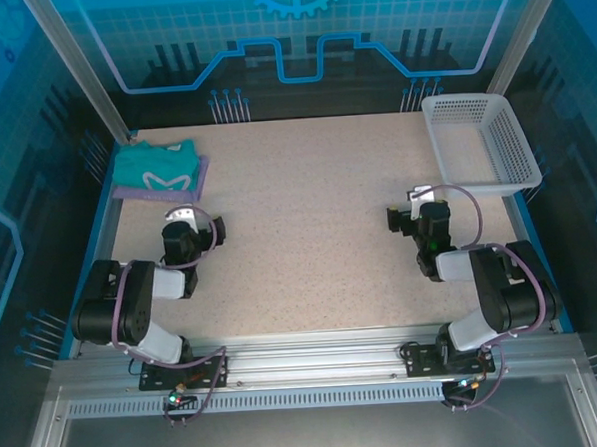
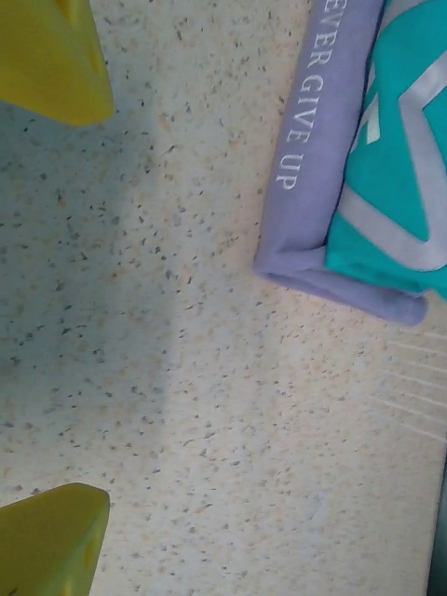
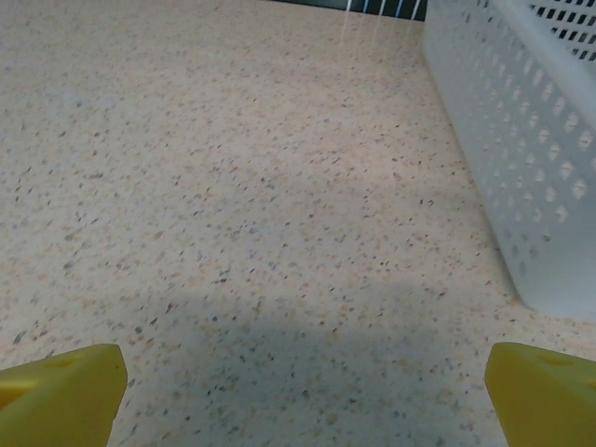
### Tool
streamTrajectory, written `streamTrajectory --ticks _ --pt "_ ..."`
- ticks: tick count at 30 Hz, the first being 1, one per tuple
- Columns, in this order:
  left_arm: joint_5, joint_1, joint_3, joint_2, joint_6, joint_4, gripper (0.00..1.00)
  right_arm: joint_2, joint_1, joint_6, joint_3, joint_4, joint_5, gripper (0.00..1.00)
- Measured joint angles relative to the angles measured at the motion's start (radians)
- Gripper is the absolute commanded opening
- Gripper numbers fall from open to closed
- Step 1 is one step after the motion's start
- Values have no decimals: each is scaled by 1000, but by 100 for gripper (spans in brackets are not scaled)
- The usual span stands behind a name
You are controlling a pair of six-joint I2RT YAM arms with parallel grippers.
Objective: Fold the inside-out t-shirt
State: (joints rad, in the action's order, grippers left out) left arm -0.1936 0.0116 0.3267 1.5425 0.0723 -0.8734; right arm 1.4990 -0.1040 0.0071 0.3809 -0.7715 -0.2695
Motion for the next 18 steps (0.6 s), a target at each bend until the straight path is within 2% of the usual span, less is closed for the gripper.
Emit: streamTrajectory --ticks 18 --pt "-19 6 24 0 -24 -34 99 0 5 3 12 0 28 100"
